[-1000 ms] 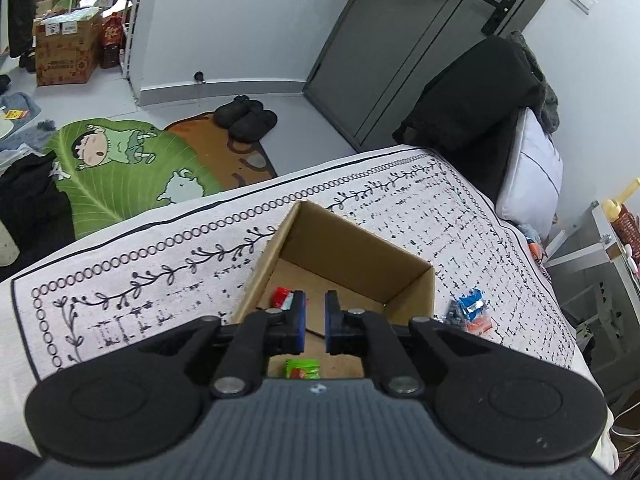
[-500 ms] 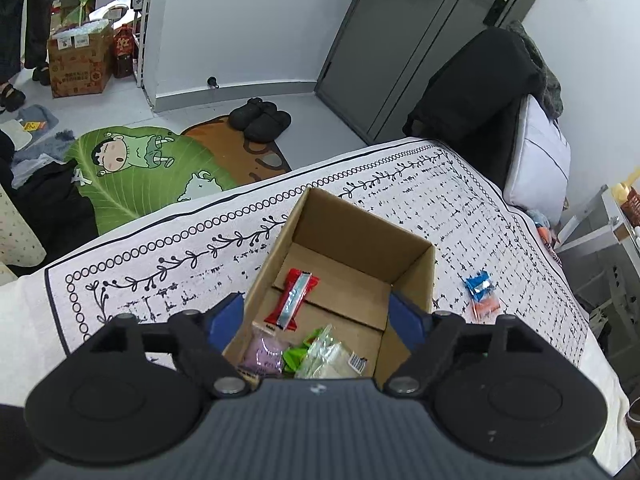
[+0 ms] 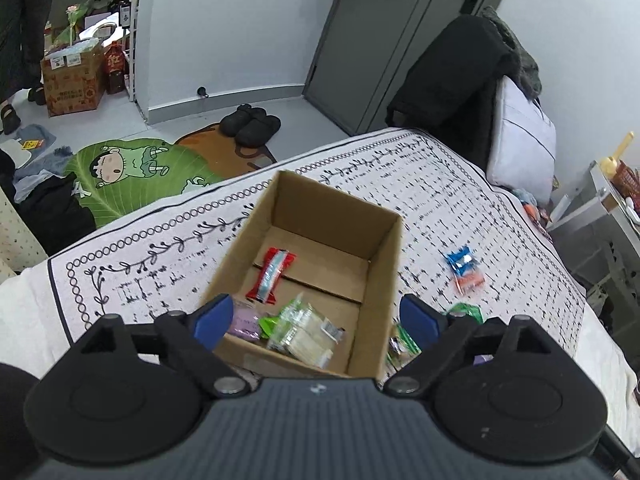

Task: Organize snacks
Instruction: 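Withdraw both tools from the box toward the remaining snacks, then grasp the purple bar with the left tool while the right tool grasps the orange cake, then carry both snacks over the box and open both tools to drop them, then withdraw both tools from the box back toward the snack pile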

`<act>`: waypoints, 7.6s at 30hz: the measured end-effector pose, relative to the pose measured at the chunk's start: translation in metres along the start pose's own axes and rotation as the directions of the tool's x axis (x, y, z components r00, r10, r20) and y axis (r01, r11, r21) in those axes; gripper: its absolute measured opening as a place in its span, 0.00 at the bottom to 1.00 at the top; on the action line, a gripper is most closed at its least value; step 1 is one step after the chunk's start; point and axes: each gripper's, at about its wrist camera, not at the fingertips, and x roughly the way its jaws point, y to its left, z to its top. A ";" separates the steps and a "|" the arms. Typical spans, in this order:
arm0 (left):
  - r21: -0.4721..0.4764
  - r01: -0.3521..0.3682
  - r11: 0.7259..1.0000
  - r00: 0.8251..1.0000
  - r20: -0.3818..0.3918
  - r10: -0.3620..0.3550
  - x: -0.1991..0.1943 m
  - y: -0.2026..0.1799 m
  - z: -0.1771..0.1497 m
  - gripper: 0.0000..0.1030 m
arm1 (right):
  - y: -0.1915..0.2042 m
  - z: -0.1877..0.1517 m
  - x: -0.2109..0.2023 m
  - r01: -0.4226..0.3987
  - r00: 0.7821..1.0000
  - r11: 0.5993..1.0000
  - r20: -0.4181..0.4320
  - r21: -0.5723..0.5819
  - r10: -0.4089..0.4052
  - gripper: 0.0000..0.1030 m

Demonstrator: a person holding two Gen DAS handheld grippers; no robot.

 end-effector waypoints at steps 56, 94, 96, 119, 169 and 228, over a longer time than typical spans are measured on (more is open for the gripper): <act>0.198 0.107 0.974 0.988 -0.129 -0.082 0.112 -0.145 -0.087 0.96 | -0.181 -0.010 0.022 0.216 0.975 0.880 -0.133 0.423 -0.175 0.76; 0.254 0.226 0.940 0.952 -0.264 -0.157 0.141 -0.151 -0.079 0.40 | -0.179 -0.010 0.089 0.385 0.919 0.872 -0.218 0.302 -0.330 0.36; 0.240 0.233 0.942 0.953 -0.250 -0.172 0.132 -0.146 -0.077 0.38 | -0.178 -0.010 0.082 0.358 0.929 0.876 -0.216 0.323 -0.300 0.35; 0.101 0.223 0.970 0.975 -0.029 -0.221 0.016 -0.042 -0.029 0.36 | -0.049 0.011 0.031 0.110 0.993 0.992 -0.059 0.063 -0.106 0.35; -0.056 0.191 0.980 0.981 -0.027 -0.193 0.046 0.071 0.044 0.66 | 0.090 -0.002 0.041 0.092 0.986 0.990 -0.131 -0.107 -0.106 0.56; 0.236 0.228 0.945 0.965 -0.182 -0.188 0.119 -0.118 -0.055 0.69 | -0.138 0.002 0.046 0.145 0.975 0.914 -0.213 0.380 -0.066 0.57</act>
